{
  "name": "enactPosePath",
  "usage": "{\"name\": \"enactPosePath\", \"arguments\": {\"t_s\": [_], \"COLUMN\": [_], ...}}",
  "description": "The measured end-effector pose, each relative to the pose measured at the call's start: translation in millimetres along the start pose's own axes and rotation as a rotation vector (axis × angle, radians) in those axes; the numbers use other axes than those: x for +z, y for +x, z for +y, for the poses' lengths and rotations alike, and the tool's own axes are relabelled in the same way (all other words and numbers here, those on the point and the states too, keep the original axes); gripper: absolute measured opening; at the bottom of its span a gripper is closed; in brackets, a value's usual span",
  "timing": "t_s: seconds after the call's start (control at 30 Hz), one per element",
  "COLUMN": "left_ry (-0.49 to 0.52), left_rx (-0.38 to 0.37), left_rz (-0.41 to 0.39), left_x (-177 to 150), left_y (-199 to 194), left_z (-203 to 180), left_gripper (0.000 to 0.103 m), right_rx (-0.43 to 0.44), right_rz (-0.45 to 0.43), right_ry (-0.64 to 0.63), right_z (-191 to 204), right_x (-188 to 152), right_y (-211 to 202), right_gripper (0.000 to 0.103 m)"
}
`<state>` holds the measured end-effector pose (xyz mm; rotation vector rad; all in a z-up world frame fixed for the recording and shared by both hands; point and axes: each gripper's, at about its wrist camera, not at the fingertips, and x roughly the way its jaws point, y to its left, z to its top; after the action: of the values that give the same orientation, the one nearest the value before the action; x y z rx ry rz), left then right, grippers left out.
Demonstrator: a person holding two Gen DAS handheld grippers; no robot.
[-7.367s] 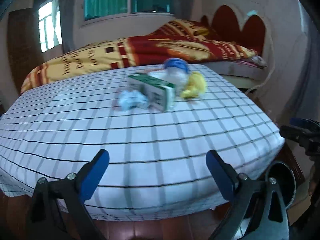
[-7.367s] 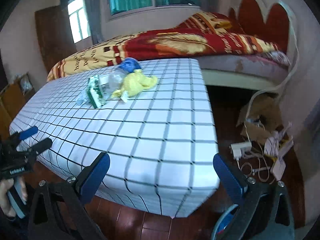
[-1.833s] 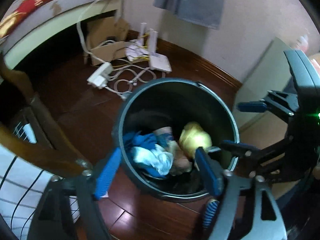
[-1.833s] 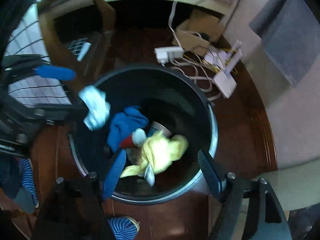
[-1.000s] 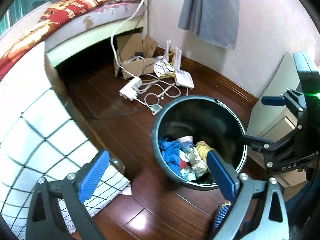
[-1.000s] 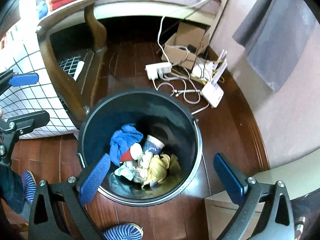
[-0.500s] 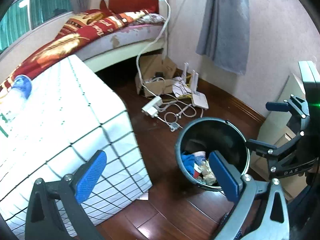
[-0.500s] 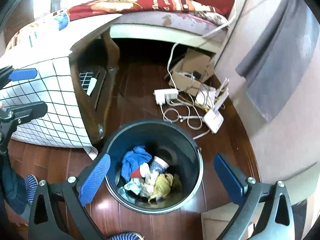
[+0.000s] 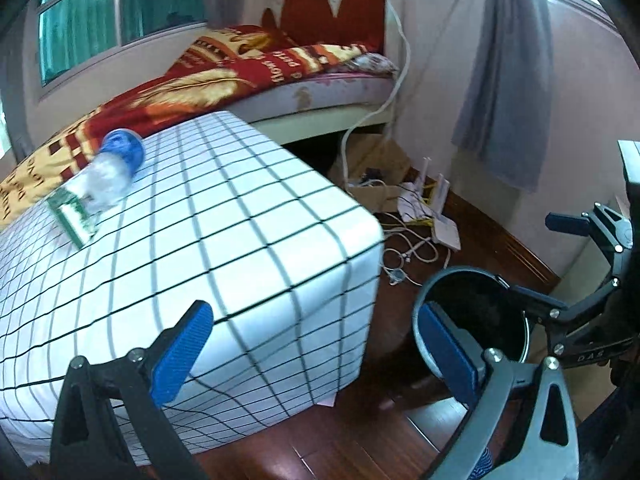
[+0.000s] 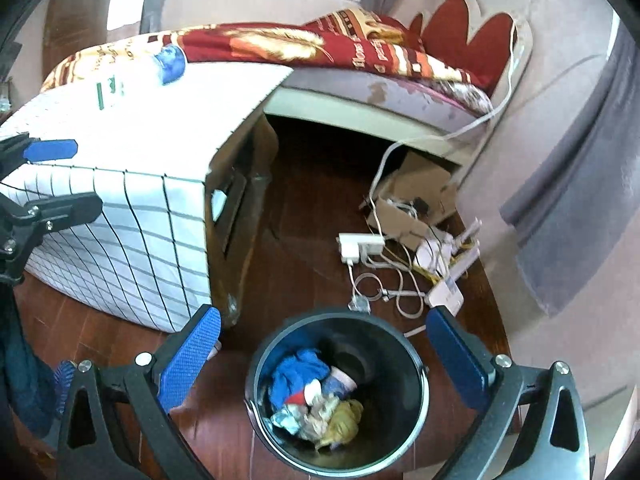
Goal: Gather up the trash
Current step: 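Move both tools back toward the carton and jar on the box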
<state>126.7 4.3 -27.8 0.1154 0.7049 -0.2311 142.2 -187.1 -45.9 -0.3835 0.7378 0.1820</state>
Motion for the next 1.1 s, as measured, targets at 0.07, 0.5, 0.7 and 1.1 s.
{"name": "enactPosePath", "arguments": {"t_s": [0.07, 0.5, 0.7, 1.1], "left_ry": [-0.015, -0.219, -0.292, -0.383], "left_rx": [0.014, 0.128, 0.221, 0.329], "left_rz": [-0.006, -0.044, -0.059, -0.05], "left_x": [-0.6, -14.2, -7.5, 48.9], "left_y": [-2.3, -28.1, -30.7, 25.4], "left_z": [8.2, 106.3, 158.8, 232.0], "left_gripper": [0.103, 0.102, 0.102, 0.101], "right_rx": [0.014, 0.152, 0.179, 0.193], "right_rz": [-0.02, -0.131, -0.137, -0.07], "right_ry": [-0.008, 0.023, 0.063, 0.038], "right_z": [6.8, 63.7, 85.6, 121.5], "right_x": [8.2, 82.1, 114.1, 215.2], "right_y": [-0.7, 7.1, 23.3, 94.8], "right_gripper": [0.103, 0.103, 0.103, 0.103]}}
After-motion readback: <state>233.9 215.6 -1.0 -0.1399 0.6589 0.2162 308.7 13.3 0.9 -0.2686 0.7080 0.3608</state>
